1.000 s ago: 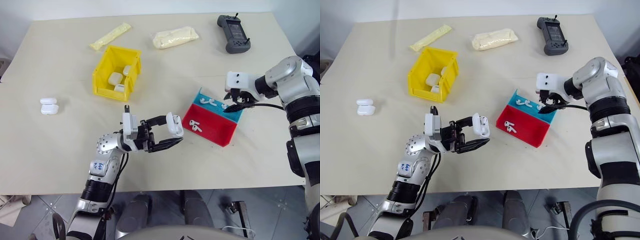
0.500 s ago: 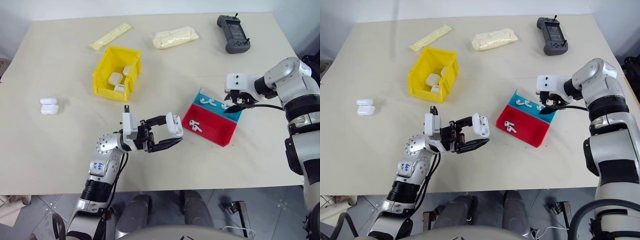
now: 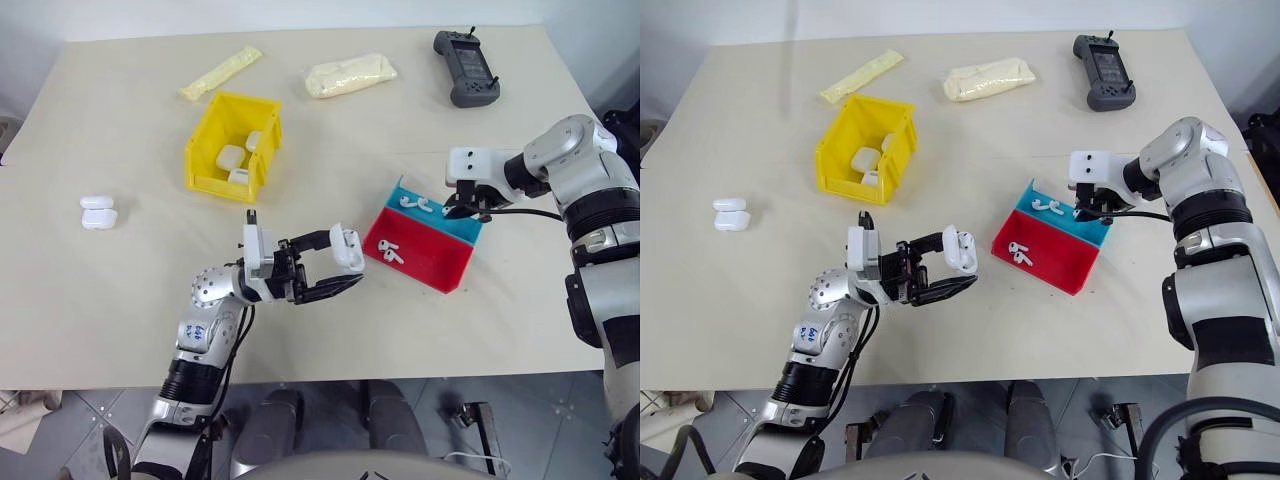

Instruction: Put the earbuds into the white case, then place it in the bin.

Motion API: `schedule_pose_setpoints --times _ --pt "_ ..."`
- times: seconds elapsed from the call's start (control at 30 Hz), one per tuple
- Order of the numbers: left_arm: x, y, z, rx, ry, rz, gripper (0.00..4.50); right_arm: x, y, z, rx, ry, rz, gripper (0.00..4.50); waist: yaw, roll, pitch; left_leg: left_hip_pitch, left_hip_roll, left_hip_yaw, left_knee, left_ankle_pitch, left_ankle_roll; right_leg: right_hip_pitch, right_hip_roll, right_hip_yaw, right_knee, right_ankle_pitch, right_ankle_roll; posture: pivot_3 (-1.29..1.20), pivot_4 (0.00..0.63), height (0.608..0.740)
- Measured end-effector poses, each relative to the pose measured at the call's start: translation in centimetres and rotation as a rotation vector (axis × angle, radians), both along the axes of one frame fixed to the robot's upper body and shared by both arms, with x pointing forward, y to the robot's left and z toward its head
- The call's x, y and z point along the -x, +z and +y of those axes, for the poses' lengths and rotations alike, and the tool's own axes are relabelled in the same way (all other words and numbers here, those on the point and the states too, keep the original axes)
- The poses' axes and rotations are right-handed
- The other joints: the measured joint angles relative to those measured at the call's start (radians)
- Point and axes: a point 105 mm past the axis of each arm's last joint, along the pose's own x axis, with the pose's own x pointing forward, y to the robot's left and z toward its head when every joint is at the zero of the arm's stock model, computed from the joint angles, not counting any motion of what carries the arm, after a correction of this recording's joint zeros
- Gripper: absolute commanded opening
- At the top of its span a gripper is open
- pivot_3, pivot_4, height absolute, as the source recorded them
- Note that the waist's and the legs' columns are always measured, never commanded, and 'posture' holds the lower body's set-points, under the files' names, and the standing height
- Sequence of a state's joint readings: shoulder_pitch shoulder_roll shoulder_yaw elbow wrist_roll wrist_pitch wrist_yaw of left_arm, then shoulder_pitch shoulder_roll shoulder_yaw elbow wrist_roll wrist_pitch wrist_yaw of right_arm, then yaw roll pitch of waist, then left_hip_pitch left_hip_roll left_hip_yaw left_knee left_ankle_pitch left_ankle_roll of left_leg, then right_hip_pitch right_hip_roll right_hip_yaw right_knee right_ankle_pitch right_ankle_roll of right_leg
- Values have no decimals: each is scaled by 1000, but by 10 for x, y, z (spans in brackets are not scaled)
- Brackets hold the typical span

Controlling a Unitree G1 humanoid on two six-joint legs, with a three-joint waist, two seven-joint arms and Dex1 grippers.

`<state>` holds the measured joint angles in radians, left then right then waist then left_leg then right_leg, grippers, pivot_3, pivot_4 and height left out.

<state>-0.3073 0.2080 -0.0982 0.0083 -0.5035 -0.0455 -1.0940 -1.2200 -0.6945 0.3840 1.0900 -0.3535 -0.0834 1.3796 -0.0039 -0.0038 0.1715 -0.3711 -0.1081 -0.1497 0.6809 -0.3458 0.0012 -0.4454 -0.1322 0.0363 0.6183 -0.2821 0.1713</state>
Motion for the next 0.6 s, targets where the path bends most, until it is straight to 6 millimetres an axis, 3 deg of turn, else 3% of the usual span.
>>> schedule_pose_setpoints --times 0.4,0.6 --pt "1 1 0 -10 -11 -6 2797 0 2 2 -76 -18 -16 507 0 0 0 0 0 0 0 0 0 0 0 0 0 0 0 0 150 740" --pt "-1 9 -5 -18 -48 -32 2797 3 26 0 -194 -53 -80 507 5 0 0 -1 0 0 0 0 0 0 0 0 0 0 0 0 150 740"
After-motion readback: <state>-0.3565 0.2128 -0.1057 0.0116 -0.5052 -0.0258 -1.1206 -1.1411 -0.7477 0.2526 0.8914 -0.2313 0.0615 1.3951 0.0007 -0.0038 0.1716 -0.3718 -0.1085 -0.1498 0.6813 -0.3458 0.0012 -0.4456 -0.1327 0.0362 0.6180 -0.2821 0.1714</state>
